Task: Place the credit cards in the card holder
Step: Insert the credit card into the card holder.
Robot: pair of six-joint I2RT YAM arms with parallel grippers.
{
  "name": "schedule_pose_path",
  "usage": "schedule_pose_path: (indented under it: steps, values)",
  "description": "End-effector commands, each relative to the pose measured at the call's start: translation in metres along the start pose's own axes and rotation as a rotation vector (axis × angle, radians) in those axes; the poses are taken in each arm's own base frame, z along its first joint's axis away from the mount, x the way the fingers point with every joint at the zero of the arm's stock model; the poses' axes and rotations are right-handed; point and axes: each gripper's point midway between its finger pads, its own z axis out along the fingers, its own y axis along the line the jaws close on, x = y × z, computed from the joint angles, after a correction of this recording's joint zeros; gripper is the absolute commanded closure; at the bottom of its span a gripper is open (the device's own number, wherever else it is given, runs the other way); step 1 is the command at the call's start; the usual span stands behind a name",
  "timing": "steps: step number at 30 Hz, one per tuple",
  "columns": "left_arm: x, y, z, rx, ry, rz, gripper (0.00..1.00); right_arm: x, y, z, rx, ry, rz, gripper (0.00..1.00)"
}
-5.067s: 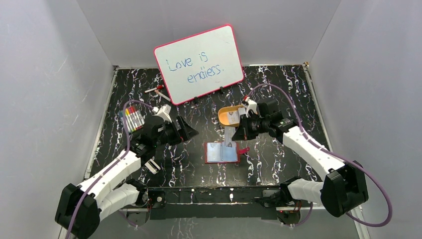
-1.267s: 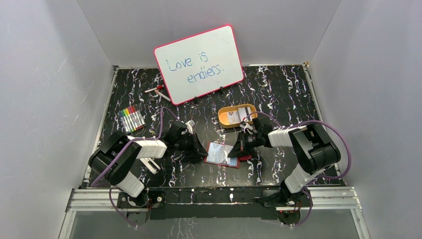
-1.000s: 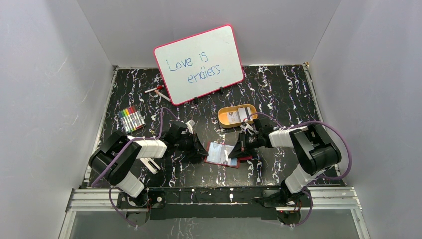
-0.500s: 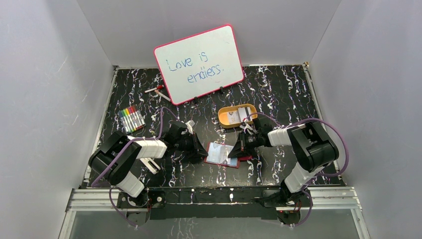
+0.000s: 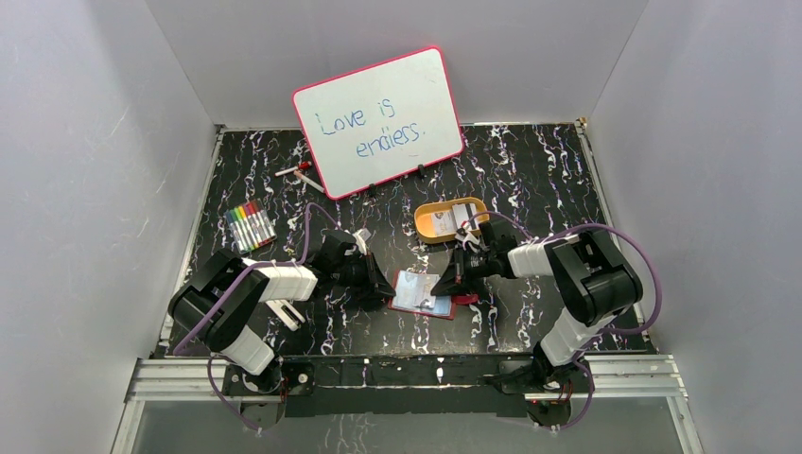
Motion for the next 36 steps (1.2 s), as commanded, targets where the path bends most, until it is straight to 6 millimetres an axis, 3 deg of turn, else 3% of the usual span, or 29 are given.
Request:
schedule_pose_path:
  steps: [1, 21, 32, 36]
  values:
    - [0.005, 0.004, 0.002, -0.023, 0.019, 0.008, 0.93, -0.015, 0.000, 0.006, 0.026, -0.040, -0.033, 1.00]
    - [0.005, 0.005, 0.002, -0.027, 0.017, 0.006, 0.94, 0.014, -0.003, 0.006, 0.028, 0.061, -0.057, 1.00]
    - [0.006, 0.005, 0.001, -0.026, 0.020, 0.005, 0.94, -0.014, 0.000, 0.011, 0.054, -0.056, -0.042, 1.00]
    - [0.006, 0.005, 0.001, -0.025, 0.020, 0.006, 0.94, -0.015, -0.002, 0.011, 0.061, -0.059, -0.042, 1.00]
